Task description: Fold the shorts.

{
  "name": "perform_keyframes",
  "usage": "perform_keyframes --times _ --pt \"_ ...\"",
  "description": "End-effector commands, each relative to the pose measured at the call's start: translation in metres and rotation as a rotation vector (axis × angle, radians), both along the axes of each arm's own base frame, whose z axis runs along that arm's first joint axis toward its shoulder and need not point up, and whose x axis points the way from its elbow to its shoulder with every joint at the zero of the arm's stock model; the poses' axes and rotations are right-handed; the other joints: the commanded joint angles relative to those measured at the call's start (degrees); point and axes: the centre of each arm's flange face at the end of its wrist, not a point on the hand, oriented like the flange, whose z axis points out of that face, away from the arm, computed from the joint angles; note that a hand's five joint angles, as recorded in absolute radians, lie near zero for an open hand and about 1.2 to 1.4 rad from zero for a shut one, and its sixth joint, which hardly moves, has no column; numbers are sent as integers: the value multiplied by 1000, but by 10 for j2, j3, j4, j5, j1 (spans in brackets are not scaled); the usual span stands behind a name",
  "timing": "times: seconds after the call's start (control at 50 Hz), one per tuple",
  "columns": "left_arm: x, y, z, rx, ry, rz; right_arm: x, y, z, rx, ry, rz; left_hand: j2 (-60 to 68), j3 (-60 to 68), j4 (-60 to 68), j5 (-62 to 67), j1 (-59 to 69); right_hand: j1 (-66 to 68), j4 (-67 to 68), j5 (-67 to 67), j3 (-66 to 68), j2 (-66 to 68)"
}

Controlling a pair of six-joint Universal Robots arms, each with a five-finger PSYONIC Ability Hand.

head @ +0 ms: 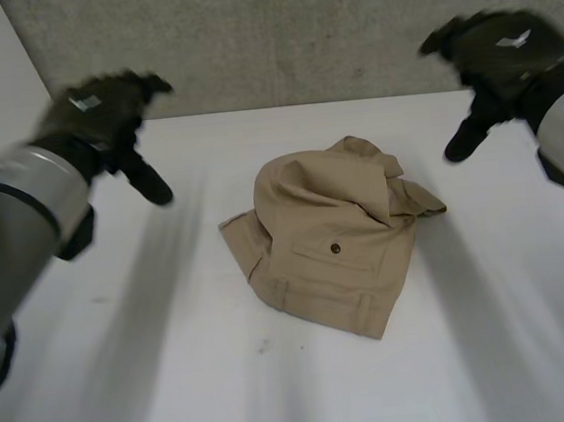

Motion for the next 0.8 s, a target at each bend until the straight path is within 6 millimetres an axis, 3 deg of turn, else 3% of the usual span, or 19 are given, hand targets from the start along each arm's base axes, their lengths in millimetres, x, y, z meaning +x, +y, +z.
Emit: perform_keyframes --times 0.02,0.1,0.18,0.26,0.44,0.52,0.54,0.62,0.68,0.74,0.8 --pt "-36 -3 -82 192 -108 -82 7 10 -50 100 155 234 6 1 6 -4 5 -18 -36 -40 -23 -27" --pt "-51 -2 -114 257 -136 -119 -4 12 -80 207 169 210 32 28 33 23 32 -18 -36 -40 -23 -27" --pt "-64 -15 -146 280 -148 -121 -16 15 -112 265 169 176 61 57 62 52 60 -18 -36 -40 -23 -27" --pt "-74 -20 -162 293 -154 -132 -23 15 -131 259 169 150 68 64 68 58 67 -18 -36 -40 -23 -27" --pt "-98 -26 -186 330 -94 -151 -32 10 -138 245 166 116 85 80 85 75 84 -18 -36 -40 -23 -27" --pt "-102 -26 -191 339 -81 -157 -31 12 -139 246 166 119 167 163 167 157 166 -18 -36 -40 -23 -27" --pt "-104 -26 -193 339 -84 -159 -31 12 -140 248 166 120 287 283 288 278 286 -18 -36 -40 -23 -27" --pt "-103 -32 -191 319 -79 -124 -31 14 -142 253 169 123 681 677 681 671 680 -18 -36 -40 -23 -27" --pt "-97 -37 -184 285 -79 -57 -30 15 -142 254 170 127 682 677 682 672 681 -18 -36 -40 -23 -27" --pt "-80 -52 -161 198 -61 106 -30 15 -143 255 170 127 682 677 682 672 681 -18 -36 -40 -23 -27" --pt "-43 -80 -125 104 -7 296 -30 16 -143 255 170 128 682 677 682 672 681 -18 -36 -40 -23 -27"
